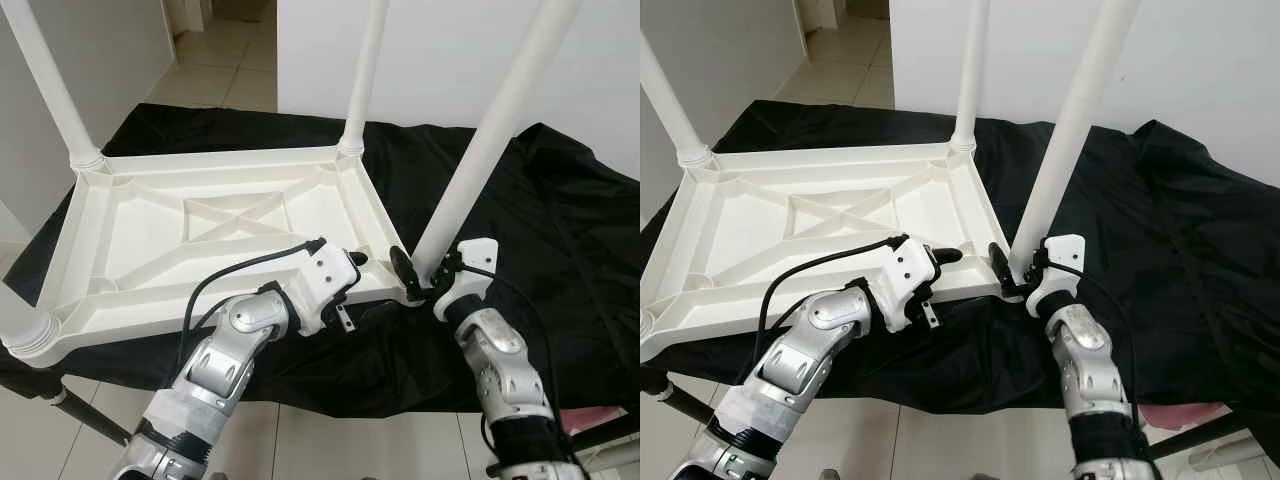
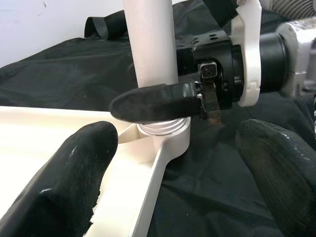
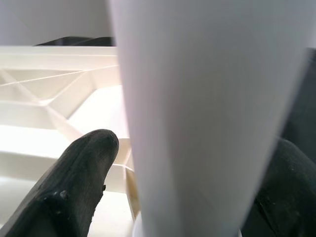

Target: Building children table

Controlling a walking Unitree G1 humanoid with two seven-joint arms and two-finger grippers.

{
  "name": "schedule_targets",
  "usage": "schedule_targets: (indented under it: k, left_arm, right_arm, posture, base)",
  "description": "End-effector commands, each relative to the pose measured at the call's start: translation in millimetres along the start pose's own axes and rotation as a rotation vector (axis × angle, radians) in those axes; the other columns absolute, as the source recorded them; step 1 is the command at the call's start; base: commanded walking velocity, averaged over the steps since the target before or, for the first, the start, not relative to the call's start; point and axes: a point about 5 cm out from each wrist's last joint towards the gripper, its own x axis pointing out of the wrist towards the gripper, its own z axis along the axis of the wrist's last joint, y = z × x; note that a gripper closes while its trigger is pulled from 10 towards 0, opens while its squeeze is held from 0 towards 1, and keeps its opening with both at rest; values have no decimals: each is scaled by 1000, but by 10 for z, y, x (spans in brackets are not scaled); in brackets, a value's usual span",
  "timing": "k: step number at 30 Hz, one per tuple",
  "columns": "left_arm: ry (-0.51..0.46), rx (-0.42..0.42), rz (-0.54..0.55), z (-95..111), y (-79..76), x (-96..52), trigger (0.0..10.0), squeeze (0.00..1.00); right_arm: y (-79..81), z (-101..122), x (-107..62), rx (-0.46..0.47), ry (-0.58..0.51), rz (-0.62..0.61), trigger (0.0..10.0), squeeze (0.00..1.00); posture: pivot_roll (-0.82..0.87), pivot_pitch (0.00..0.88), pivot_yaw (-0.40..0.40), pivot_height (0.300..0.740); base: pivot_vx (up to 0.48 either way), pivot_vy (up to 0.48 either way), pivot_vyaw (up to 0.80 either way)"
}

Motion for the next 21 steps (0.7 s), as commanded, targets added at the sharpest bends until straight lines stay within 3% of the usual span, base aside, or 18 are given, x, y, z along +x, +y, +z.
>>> schedule_targets:
  k: [1, 3, 4, 6, 7, 13, 14, 21]
  left_arm:
    - [22, 6, 28, -27, 16, -1, 10000, 0]
    - [22, 6, 29, -26, 21, -2, 10000, 0]
    - [22, 7, 29, -26, 21, 1, 10000, 0]
    - [21, 8, 29, -25, 20, 6, 10000, 0]
    - [20, 9, 30, -23, 25, 11, 10000, 0]
    - [17, 14, 31, -13, 41, 27, 10000, 0]
    - [16, 15, 33, -11, 47, 27, 10000, 0]
    - [16, 19, 39, -10, 56, 22, 10000, 0]
  right_arm:
    - [-2, -25, 0, -9, 10, 27, 10000, 0]
    - [-23, -27, 5, -16, 14, 43, 10000, 0]
    - [-44, -23, 22, -30, 19, 67, 9294, 0]
    - [-71, -17, 43, -45, 25, 100, 9294, 0]
    - [-97, -25, 69, -69, 47, 131, 10000, 0]
    - [-202, -62, 119, -121, 104, 189, 10000, 0]
    - [-239, -69, 124, -133, 113, 191, 0, 0]
    - [-318, -119, 99, -139, 141, 197, 0, 0]
  posture:
    - [-14, 0, -52, 740]
    - [-14, 0, -52, 740]
    - [-14, 0, -52, 740]
    - [-14, 0, -52, 740]
    - [-15, 0, -51, 740]
    - [-13, 0, -52, 740]
    - [-12, 0, -53, 740]
    - [-9, 0, -54, 740]
  base:
    - [0, 0, 0]
    - [0, 0, 0]
    - [0, 0, 0]
    - [0, 0, 0]
    - [0, 0, 0]
    - [0, 0, 0]
    - [0, 0, 0]
    - [0, 0, 0]
